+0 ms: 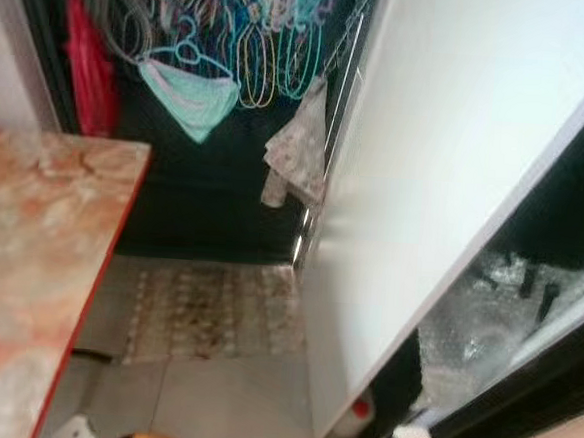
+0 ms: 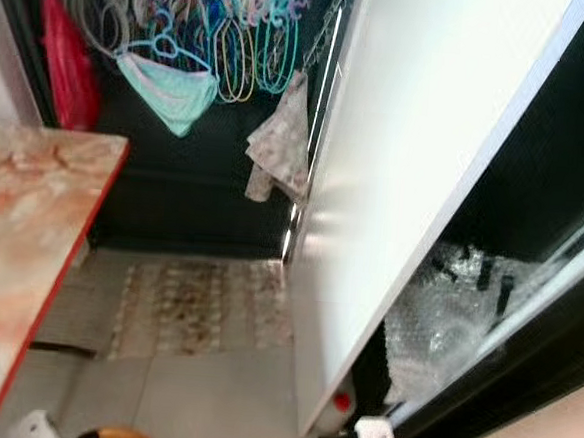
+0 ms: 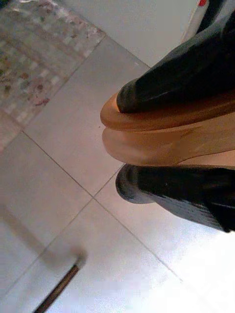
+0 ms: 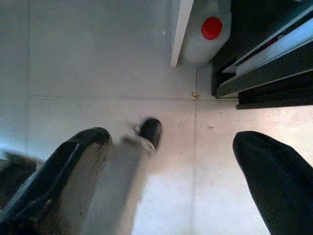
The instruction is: Restocking fridge
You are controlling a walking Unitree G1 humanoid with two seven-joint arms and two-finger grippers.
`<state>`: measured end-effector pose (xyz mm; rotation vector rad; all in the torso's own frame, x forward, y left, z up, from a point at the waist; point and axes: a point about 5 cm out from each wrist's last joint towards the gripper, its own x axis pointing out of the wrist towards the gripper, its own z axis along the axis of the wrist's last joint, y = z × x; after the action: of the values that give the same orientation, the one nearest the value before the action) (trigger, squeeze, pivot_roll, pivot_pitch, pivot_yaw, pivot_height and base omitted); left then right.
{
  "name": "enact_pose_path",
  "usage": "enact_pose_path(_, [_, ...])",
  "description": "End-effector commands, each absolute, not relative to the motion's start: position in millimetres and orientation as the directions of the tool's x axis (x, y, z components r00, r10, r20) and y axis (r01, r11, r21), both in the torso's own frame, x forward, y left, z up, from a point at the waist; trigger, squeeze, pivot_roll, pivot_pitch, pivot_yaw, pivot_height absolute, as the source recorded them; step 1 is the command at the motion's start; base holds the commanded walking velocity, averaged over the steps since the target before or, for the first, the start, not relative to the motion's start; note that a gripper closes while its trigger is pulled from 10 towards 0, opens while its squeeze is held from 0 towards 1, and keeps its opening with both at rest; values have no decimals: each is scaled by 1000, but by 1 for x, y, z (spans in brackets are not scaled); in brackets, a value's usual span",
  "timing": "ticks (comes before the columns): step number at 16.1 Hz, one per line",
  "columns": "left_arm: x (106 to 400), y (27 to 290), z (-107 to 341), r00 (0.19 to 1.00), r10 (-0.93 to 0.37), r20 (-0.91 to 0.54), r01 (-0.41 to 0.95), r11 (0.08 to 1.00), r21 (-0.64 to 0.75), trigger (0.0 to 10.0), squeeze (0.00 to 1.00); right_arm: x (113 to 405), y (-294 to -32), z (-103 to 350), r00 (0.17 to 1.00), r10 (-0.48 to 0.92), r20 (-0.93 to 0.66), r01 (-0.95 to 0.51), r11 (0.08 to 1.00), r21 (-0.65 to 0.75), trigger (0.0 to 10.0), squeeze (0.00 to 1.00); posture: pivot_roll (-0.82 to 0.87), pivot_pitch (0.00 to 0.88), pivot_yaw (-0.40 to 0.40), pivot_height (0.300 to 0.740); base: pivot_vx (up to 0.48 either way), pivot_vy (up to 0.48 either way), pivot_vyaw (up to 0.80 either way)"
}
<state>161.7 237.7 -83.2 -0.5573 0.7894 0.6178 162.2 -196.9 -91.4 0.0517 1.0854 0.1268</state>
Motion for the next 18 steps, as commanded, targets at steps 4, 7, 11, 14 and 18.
enact_pose_path(4, [167,228,-84,564,252,-787,-665,704,-251,10000,0,155,-203,-94,440,111,-891,-66,994,92,10000,0,89,0,-49,740,0,0,-800])
enact_pose_path(7, [166,227,-85,560,241,-793,-659,709,-251,10000,0,155,-202,-94,441,111,-891,-63,994,93,10000,0,89,0,-48,740,0,0,-533])
enact_pose_path(11, [163,226,-86,554,231,-800,-656,713,-249,10000,0,155,-202,-94,439,114,-891,-66,993,95,10000,0,89,0,-47,740,0,0,-400])
enact_pose_path(14, [162,226,-87,551,231,-802,-657,712,-247,10000,0,155,-202,-94,439,114,-891,-67,993,94,10000,0,91,0,-47,740,0,0,-800])
enact_pose_path(18, [159,227,-87,546,229,-806,-657,714,-242,10000,0,155,-202,-94,441,110,-891,-61,994,92,10000,0,89,0,-47,740,0,0,-200])
